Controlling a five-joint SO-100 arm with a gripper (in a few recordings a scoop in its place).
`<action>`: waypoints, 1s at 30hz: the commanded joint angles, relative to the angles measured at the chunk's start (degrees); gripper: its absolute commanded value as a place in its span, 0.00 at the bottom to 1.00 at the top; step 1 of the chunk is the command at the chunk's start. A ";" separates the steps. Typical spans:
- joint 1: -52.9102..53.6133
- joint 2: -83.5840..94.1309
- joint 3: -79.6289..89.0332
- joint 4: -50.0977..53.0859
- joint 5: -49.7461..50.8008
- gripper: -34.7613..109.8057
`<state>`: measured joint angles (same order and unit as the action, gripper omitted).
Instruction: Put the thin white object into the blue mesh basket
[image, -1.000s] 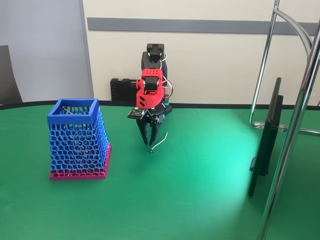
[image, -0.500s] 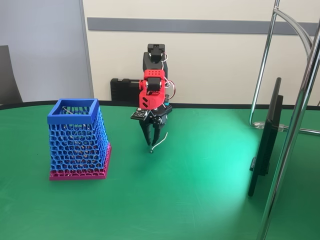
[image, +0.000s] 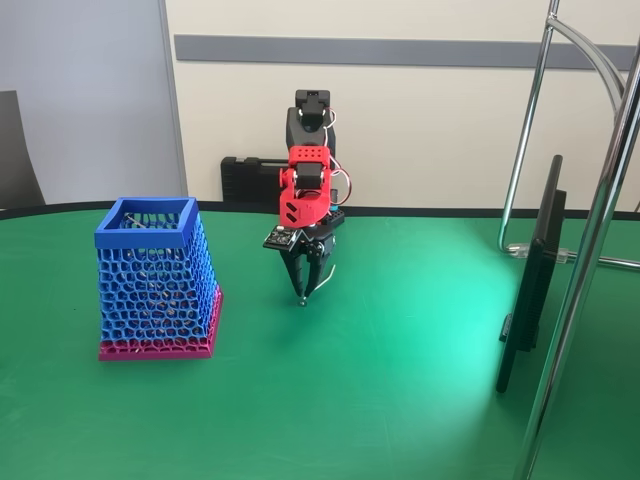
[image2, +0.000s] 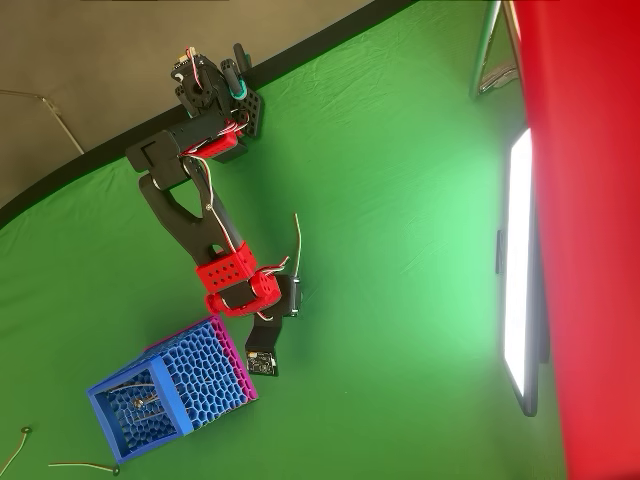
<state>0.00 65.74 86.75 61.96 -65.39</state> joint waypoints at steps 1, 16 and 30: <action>-0.70 0.62 -1.58 -0.88 0.35 0.31; -1.41 0.09 0.26 -2.11 0.88 0.31; -1.41 0.09 1.58 -3.52 0.88 0.30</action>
<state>-1.05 65.04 88.33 59.15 -64.69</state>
